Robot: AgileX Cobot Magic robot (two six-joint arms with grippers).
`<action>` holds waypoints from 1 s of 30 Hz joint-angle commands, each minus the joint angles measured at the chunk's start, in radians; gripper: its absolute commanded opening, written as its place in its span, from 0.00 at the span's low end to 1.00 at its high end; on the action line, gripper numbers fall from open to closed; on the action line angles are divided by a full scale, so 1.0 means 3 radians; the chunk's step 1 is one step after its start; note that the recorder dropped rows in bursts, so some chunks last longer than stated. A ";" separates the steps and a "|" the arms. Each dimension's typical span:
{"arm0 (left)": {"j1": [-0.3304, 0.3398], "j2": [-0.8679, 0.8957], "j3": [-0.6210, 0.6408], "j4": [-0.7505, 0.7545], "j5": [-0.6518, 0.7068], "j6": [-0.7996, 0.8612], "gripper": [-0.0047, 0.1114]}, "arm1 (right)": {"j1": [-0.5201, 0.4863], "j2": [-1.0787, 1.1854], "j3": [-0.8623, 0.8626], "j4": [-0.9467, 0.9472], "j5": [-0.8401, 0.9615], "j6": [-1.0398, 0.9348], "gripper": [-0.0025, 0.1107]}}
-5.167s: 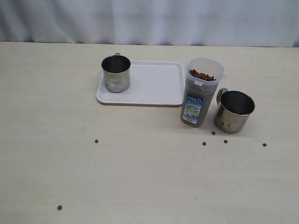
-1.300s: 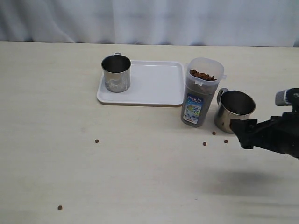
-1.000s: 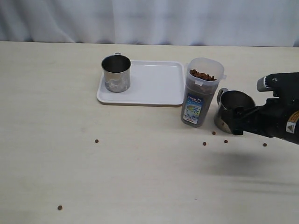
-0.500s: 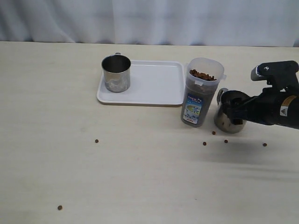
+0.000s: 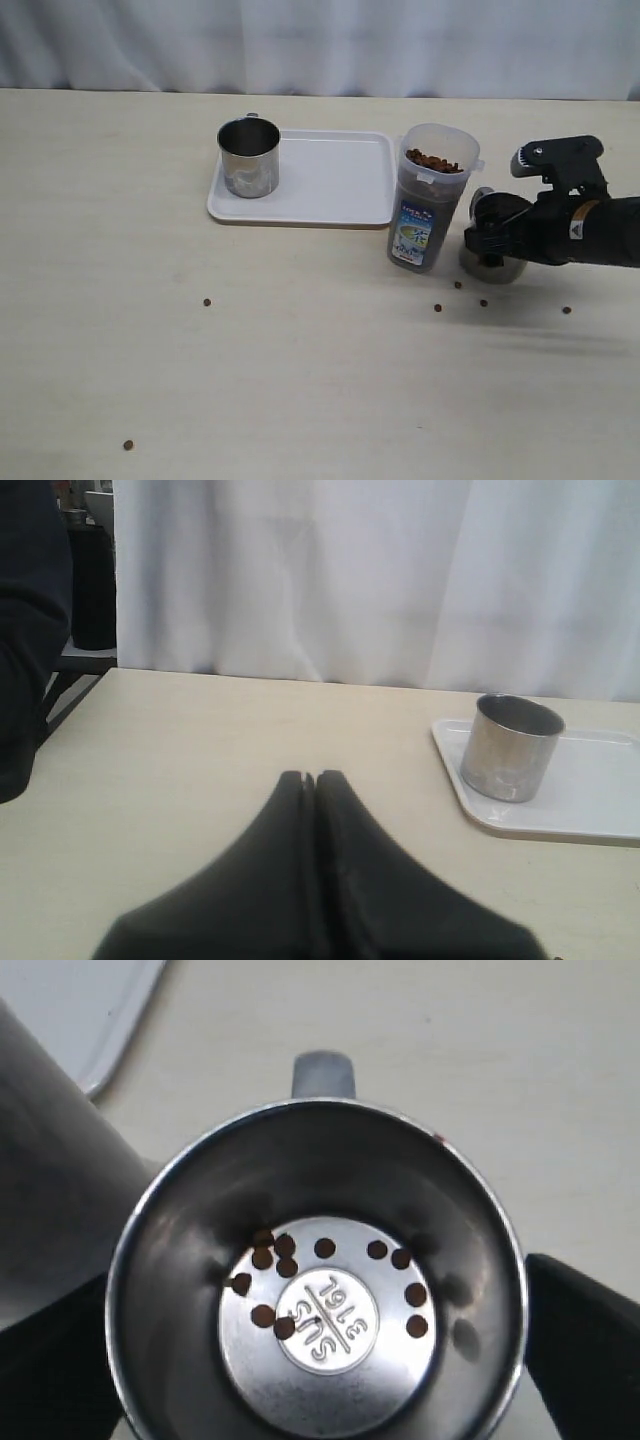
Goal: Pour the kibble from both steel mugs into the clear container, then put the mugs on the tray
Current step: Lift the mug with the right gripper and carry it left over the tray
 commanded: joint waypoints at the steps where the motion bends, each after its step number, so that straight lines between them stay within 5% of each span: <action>1: -0.0022 -0.0009 0.0008 -0.0008 -0.0034 0.0008 0.04 | 0.0002 -0.0044 -0.0015 0.0089 0.0190 -0.0011 0.42; 3: -0.0022 -0.0009 0.0008 -0.0008 -0.0034 0.0008 0.04 | -0.0005 -0.0184 -0.0015 0.0066 0.0176 -0.0038 0.06; 20: -0.0022 -0.0009 0.0008 -0.0008 -0.0034 0.0008 0.04 | -0.0117 -0.0427 -0.1337 -0.0292 0.0601 -0.0076 0.06; 30: -0.0022 -0.0009 0.0008 -0.0008 -0.0034 0.0008 0.04 | 0.0613 0.0095 -0.2130 -0.0223 0.0950 -0.0225 0.06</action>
